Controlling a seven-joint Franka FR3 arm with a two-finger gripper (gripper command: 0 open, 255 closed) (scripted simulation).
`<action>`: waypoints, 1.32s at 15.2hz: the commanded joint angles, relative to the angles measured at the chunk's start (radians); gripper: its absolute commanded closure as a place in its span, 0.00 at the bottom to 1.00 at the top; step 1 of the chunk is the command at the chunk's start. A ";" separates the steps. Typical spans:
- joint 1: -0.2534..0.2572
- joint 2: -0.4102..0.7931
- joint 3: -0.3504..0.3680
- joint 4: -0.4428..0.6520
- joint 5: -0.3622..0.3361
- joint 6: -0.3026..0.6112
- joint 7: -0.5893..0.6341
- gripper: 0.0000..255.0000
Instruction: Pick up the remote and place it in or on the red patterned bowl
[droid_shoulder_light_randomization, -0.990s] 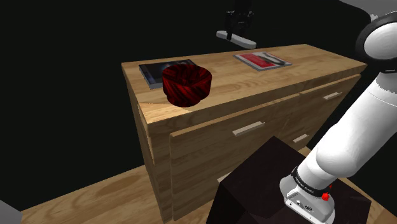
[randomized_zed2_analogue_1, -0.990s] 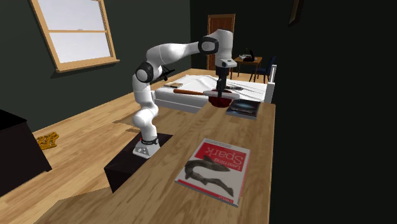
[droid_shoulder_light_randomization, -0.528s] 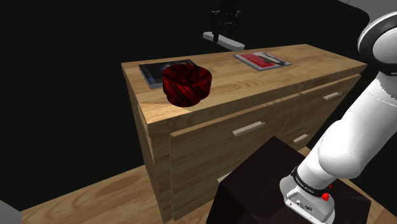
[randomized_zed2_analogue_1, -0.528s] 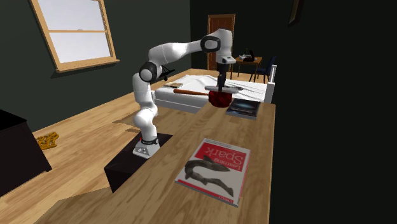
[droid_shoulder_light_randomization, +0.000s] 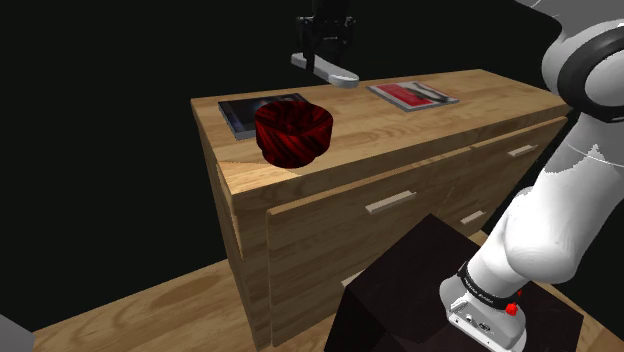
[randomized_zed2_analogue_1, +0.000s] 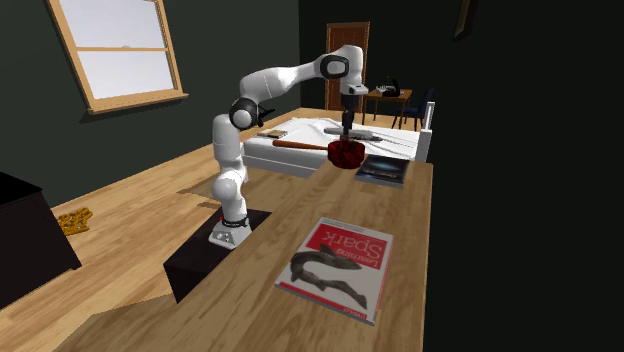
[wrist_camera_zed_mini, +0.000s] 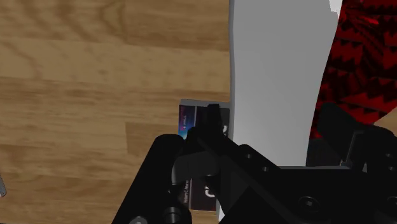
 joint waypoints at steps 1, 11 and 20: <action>0.029 0.026 0.024 0.035 -0.006 -0.010 0.052 1.00; 0.092 0.060 0.068 -0.007 -0.017 0.062 0.159 1.00; 0.083 0.003 0.064 -0.206 -0.003 0.205 0.154 1.00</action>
